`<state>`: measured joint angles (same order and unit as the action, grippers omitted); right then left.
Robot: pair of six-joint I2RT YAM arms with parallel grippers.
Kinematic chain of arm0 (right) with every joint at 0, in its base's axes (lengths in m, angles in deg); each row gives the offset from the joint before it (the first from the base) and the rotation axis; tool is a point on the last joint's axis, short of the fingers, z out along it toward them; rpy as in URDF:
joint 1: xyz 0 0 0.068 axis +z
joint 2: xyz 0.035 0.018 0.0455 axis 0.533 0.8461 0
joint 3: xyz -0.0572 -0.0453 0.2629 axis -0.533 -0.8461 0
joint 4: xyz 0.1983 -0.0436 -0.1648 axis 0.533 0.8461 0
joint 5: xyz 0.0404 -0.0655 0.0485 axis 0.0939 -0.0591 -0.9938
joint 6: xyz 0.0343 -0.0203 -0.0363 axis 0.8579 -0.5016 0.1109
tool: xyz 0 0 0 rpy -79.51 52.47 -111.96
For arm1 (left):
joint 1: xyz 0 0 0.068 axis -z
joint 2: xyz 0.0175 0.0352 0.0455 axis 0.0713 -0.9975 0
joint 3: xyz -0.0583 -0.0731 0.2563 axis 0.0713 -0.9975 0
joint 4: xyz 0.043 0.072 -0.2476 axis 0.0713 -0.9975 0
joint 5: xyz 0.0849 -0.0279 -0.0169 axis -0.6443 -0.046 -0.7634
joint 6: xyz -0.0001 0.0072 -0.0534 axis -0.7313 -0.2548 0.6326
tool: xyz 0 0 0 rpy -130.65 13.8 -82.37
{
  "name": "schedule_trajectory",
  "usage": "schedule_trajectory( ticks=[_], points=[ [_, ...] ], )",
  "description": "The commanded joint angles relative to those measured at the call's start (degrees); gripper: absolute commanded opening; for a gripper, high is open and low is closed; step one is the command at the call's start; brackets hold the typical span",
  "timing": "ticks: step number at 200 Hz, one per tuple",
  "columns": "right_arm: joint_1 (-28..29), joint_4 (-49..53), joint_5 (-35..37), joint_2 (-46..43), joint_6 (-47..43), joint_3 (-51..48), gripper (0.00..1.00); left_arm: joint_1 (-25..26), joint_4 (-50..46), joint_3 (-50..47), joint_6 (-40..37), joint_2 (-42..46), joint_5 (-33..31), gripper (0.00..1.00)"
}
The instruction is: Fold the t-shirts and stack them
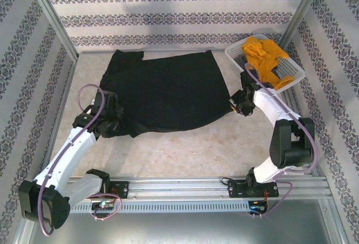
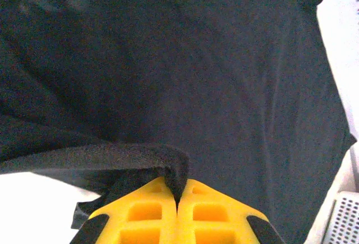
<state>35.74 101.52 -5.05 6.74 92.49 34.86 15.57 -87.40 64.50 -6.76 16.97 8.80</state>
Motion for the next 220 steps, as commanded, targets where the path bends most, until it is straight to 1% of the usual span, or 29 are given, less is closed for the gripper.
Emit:
schedule_trajectory(
  ticks=[1, 31, 90, 118, 149, 220],
  points=[
    [0.14, 2.12, 0.09, 3.11, 1.61, 3.73, 0.00, -2.64, 4.52, 2.36, -5.15, -1.58, 2.05, 0.00],
    [0.07, 1.50, 0.19, 6.67, 2.78, 7.48, 0.00, -5.85, 7.36, 3.46, -7.51, -3.95, 3.26, 0.00],
    [0.60, 1.07, 0.11, 14.64, 1.90, 16.90, 0.00, -11.29, 10.87, 5.01, -12.10, -6.86, 4.67, 0.00],
    [0.91, 1.15, -0.03, 18.90, 0.72, 21.69, 0.00, -13.81, 14.87, 4.40, -13.10, -9.05, 7.79, 0.00],
    [1.04, 0.38, -0.16, 22.52, -0.50, 26.00, 0.00, -15.96, 18.21, 5.68, -14.69, -12.30, 10.10, 0.00],
    [1.12, 1.67, -0.60, 28.78, -1.27, 34.42, 0.00, -18.74, 20.93, 8.90, -17.07, -19.36, 12.77, 0.00]
  ],
)
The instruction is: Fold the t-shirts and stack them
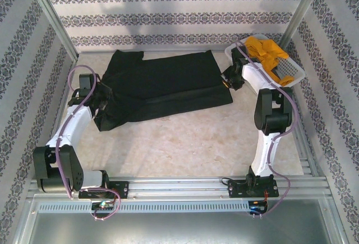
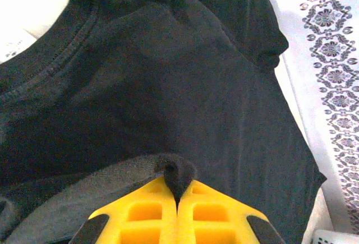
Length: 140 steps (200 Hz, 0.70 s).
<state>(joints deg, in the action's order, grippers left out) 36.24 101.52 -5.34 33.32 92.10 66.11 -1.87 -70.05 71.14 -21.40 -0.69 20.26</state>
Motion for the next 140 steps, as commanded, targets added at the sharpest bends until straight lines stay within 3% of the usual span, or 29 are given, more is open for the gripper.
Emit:
schedule_trajectory(
  ticks=[1, 109, 113, 125, 140],
  points=[
    [0.62, 1.67, -0.37, 2.29, -0.90, 3.23, 0.00, -1.32, 3.68, 2.29, -2.43, -1.83, 1.33, 0.00],
    [0.93, 2.58, -1.93, 8.32, -2.64, 9.59, 0.00, -3.06, 4.46, 5.72, -6.03, -11.43, 3.76, 0.00],
    [0.88, 2.81, -1.98, 8.39, -2.97, 9.89, 0.01, -3.22, 4.04, 5.99, -6.12, -11.77, 3.79, 0.04],
    [0.65, 3.28, -2.06, 8.12, -3.99, 10.44, 0.23, -3.40, 2.19, 6.89, -6.60, -12.08, 3.22, 0.28],
    [0.24, 3.74, -2.05, 6.44, -6.03, 10.53, 0.39, -3.36, -1.57, 7.77, -7.51, -11.03, 0.91, 0.47]
  ],
)
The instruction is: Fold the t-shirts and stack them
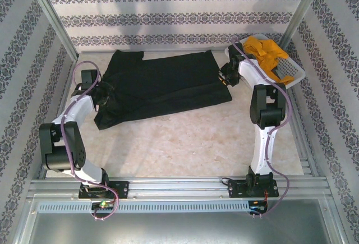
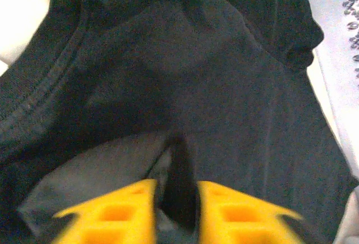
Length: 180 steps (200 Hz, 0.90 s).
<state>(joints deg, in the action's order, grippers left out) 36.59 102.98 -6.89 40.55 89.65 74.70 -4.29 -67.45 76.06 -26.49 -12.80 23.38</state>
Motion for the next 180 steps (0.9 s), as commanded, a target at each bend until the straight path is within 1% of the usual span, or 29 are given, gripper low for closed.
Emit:
schedule_trajectory(
  ticks=[1, 4, 10, 22, 37, 51, 71, 84, 100, 123, 154, 180],
  points=[
    [-0.14, 2.39, -0.39, -0.94, -3.80, 1.88, 0.39, -0.93, -4.48, 2.94, -2.43, 1.31, -2.31, 0.48],
    [-0.20, 2.74, -0.10, -1.44, -4.35, 1.78, 0.42, -0.93, -5.34, 2.94, -2.49, 1.86, -3.05, 0.52],
    [-0.33, 3.25, 0.54, -2.65, -5.27, 1.40, 0.46, -0.97, -7.43, 2.88, -2.40, 3.01, -4.45, 0.55],
    [-0.73, 3.57, 1.83, -5.99, -6.41, -1.45, 0.49, -0.92, -11.69, 1.67, -1.65, 5.70, -6.72, 0.57],
    [-1.36, 1.72, 2.51, -11.39, -6.11, -9.02, 0.49, -0.93, -16.35, -1.44, 0.15, 9.21, -7.90, 0.57],
    [-2.04, -1.04, 2.73, -16.39, -4.78, -17.47, 0.49, -0.95, -19.18, -6.31, 3.63, 12.97, -7.84, 0.57],
    [-2.78, -7.43, 1.16, -21.97, -2.50, -29.39, 0.48, -1.17, -18.93, -14.24, 7.71, 18.45, -5.93, 0.57],
    [-3.04, -11.12, 0.43, -23.10, -1.81, -33.44, 0.48, -1.61, -17.88, -18.17, 9.63, 20.88, -4.62, 0.57],
    [-3.41, -14.17, -1.21, -21.68, -2.04, -34.83, 0.48, -2.78, -15.90, -21.93, 11.45, 21.92, -2.67, 0.57],
    [-3.42, -15.58, -1.38, -17.62, -2.62, -33.24, 0.46, -4.90, -11.56, -25.44, 13.88, 21.38, -0.14, 0.59],
    [-3.42, -15.71, -0.99, -14.19, -2.45, -30.53, 0.45, -5.85, -8.66, -24.42, 13.00, 17.59, 0.00, 0.59],
    [-3.42, -14.16, -0.32, -12.45, -2.70, -29.06, 0.42, -6.20, -5.23, -23.78, 12.68, 14.62, -0.09, 0.58]
  ],
)
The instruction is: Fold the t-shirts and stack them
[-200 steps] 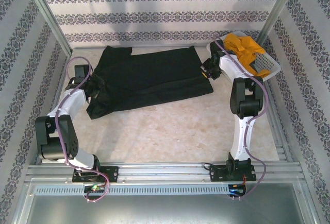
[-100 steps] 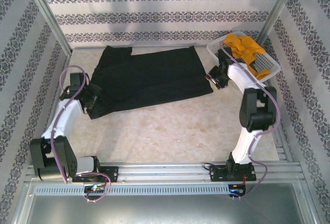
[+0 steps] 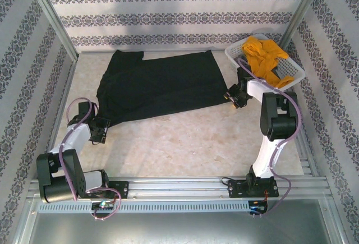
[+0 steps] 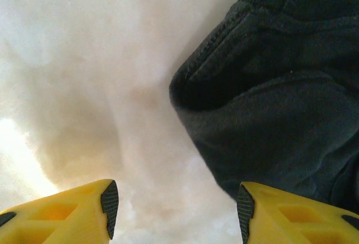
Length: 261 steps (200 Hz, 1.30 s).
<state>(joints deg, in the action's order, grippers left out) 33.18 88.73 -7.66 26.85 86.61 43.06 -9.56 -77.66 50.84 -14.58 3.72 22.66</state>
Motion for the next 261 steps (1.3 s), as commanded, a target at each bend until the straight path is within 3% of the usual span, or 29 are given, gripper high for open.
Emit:
schedule_trajectory(
  ticks=[1, 32, 63, 84, 105, 131, 180, 261],
  points=[
    [-0.01, 0.16, 0.46, 1.31, 0.34, 2.60, 0.41, -0.93, 5.11, 1.44, 0.81, -2.03, 0.66, 0.57],
    [0.02, 1.11, 1.50, 2.13, 0.61, 2.51, 0.38, -1.26, 10.74, 2.07, 0.30, -5.02, 0.59, 0.54],
    [0.08, 1.68, 1.83, 3.48, 0.66, 3.41, 0.31, -1.99, 14.09, 3.83, -1.33, -9.41, 0.50, 0.43],
    [0.26, 2.47, 2.02, 4.47, 0.50, 4.95, 0.24, -2.76, 14.20, 4.64, -2.33, -11.29, -0.16, 0.31],
    [0.56, 3.47, 2.71, 5.15, 0.59, 6.30, 0.00, -3.22, 12.77, 5.19, -3.20, -10.96, -1.74, 0.14],
    [0.77, 4.87, 4.80, 4.06, 1.71, 6.49, 0.00, -3.31, 7.88, 6.33, -4.28, -9.02, -3.44, 0.00],
    [1.09, 8.65, 9.63, -1.86, 3.25, 3.83, 0.00, -3.31, -4.28, 6.59, -2.41, -2.29, -8.62, 0.00],
    [1.99, 15.85, 13.20, -14.31, 7.34, -11.99, 0.00, -3.21, -12.15, 1.57, 0.19, 3.26, -5.93, 0.00]
  ],
)
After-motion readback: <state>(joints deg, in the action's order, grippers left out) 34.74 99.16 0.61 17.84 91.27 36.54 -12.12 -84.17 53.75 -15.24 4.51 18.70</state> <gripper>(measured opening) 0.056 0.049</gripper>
